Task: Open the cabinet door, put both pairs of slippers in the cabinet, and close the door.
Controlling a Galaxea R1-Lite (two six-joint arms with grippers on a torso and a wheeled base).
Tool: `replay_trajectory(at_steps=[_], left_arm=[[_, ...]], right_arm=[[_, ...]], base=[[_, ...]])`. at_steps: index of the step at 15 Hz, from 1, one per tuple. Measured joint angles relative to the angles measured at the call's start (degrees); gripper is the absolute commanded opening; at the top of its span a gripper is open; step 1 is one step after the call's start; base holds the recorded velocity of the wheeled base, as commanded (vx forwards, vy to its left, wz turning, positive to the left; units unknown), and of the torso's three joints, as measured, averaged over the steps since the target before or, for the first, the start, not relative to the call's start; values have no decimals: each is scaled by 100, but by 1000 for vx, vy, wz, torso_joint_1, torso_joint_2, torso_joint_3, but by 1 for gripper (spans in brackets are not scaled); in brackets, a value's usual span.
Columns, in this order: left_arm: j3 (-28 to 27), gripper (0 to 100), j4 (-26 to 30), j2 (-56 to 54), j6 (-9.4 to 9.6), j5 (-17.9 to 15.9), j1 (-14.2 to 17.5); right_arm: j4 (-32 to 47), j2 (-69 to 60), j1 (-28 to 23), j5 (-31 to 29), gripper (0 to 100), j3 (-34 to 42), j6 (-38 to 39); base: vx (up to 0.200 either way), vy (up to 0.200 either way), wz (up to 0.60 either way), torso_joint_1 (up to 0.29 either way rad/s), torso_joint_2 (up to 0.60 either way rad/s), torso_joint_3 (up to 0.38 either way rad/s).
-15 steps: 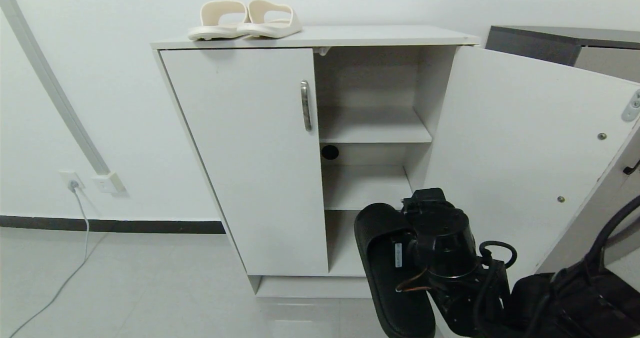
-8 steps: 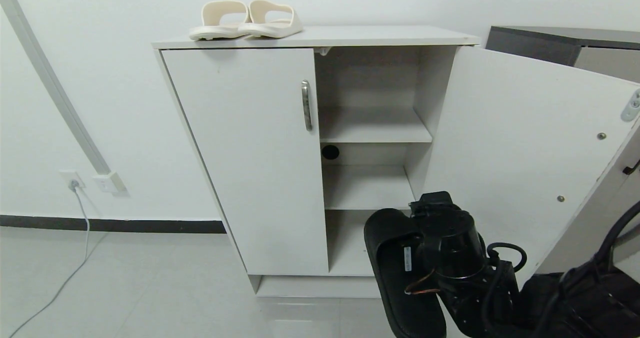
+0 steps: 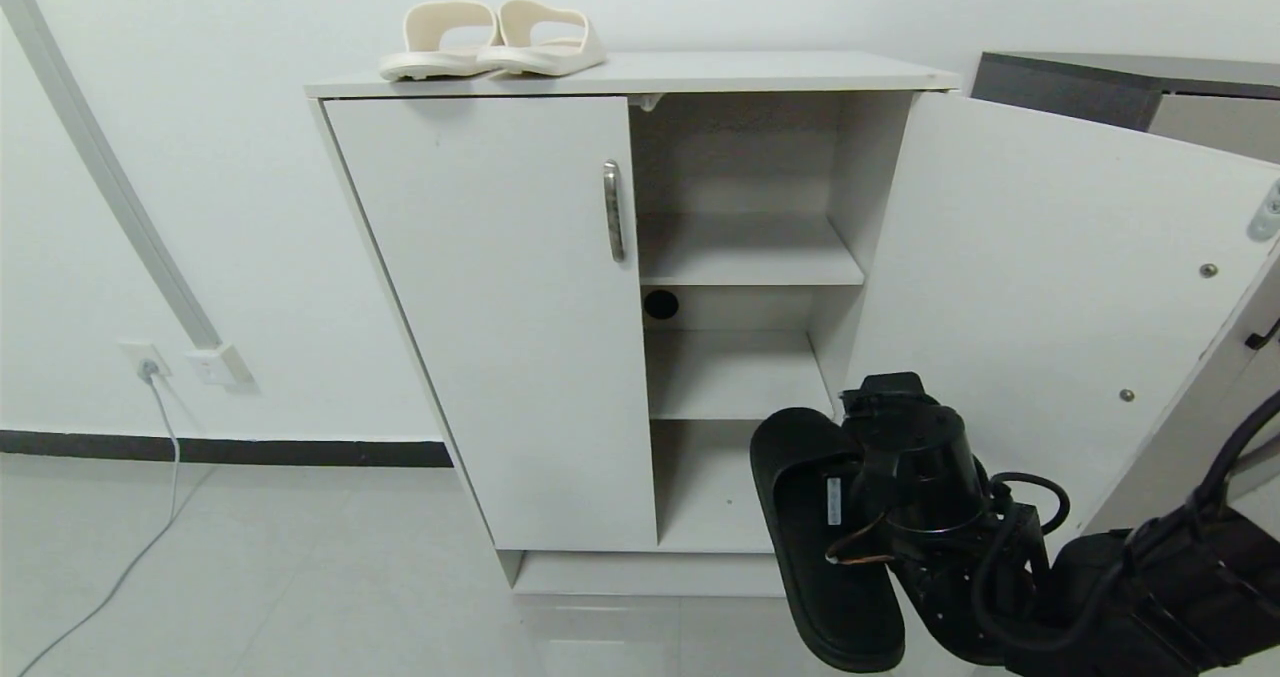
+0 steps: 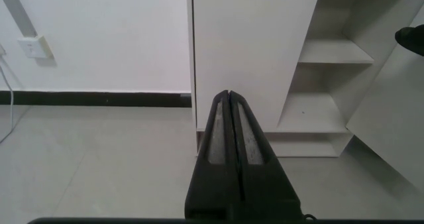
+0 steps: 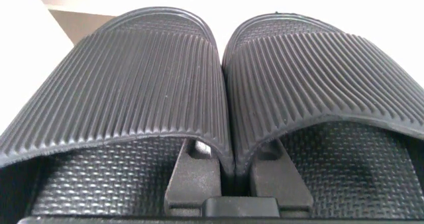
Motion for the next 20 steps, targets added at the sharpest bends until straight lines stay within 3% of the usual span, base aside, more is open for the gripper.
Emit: replay_trajectory(at_steps=[20], left_arm=[[0,0,0,0,-2,9,0]], right_arm=[[-24,1,-300,35,0,-20,-24]], base=[[0,0,0,0,0,0]])
